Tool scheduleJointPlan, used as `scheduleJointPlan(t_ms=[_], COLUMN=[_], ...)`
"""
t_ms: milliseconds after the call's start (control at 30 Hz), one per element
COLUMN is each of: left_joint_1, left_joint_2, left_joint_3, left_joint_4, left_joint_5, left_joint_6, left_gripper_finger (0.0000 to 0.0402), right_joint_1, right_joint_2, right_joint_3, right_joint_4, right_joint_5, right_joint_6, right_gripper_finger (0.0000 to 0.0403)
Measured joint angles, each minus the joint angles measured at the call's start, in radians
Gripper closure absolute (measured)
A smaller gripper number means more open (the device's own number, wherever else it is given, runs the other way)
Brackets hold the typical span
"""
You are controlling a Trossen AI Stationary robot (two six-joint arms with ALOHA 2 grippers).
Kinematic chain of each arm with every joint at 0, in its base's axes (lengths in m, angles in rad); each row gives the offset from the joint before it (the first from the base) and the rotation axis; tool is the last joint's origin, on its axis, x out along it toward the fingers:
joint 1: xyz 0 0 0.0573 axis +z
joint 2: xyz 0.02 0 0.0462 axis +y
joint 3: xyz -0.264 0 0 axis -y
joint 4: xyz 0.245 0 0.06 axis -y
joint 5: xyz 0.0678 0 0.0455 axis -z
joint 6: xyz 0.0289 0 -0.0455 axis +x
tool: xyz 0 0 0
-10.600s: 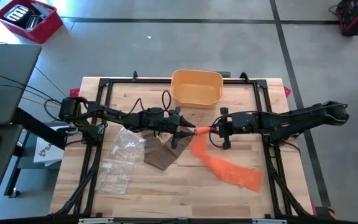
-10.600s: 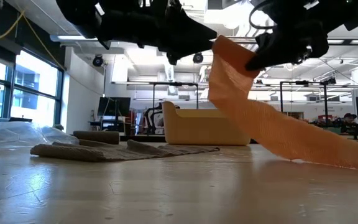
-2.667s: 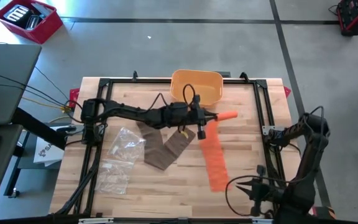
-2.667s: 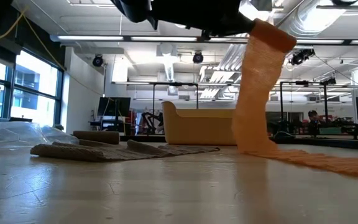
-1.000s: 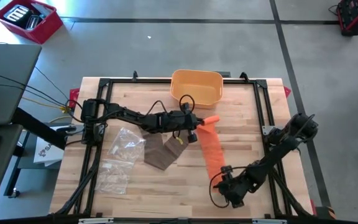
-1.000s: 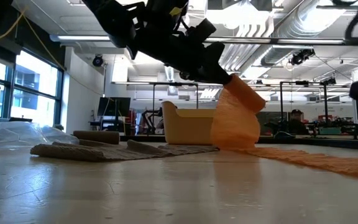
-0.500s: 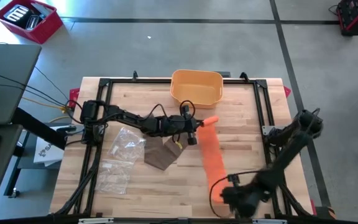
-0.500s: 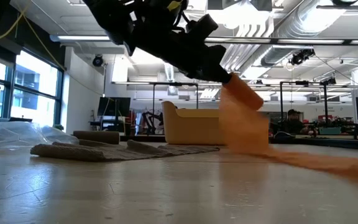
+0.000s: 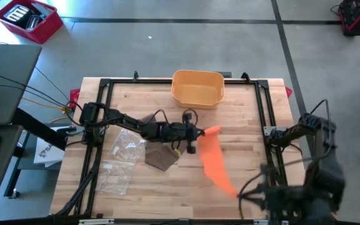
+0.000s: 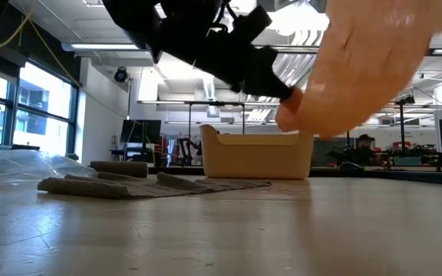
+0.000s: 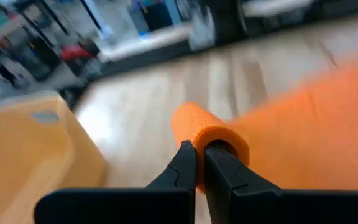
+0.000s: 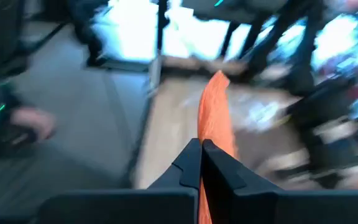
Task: Roll bandage
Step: Roll the orange bandage
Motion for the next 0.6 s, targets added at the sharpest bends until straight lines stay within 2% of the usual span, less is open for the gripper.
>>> scheduleJointPlan(t_ms=[100, 233, 367, 433, 533, 600], left_joint_1=[-0.021, -0.069, -0.119, -0.144, -0.173, -0.183], left_joint_2=[0.001, 0.001, 0.000, -0.001, -0.019, -0.035], left_joint_3=[0.000, 0.000, -0.002, -0.020, -0.088, -0.159], left_joint_4=[-0.087, -0.189, -0.239, -0.249, -0.250, -0.211], left_joint_5=[0.019, 0.061, 0.098, 0.091, 0.023, -0.015], left_joint_6=[-0.004, -0.021, -0.057, -0.072, -0.126, -0.188], left_gripper_finger=[0.0399, 0.0399, 0.0399, 0.0399, 0.0399, 0.0399], right_joint_1=[-0.030, -0.125, -0.274, -0.367, -0.494, -0.578], right_joint_2=[0.003, 0.000, -0.083, -0.120, -0.166, -0.196], right_joint_3=[0.141, 0.318, 0.301, 0.304, 0.297, 0.277], right_joint_4=[-0.154, -0.419, -0.291, -0.338, -0.413, -0.399], right_joint_5=[0.078, 0.131, 0.136, 0.140, 0.140, 0.125], right_joint_6=[-0.038, 0.061, -0.129, -0.149, -0.116, -0.164], right_gripper_finger=[0.0403, 0.0403, 0.0403, 0.0403, 0.0403, 0.0403])
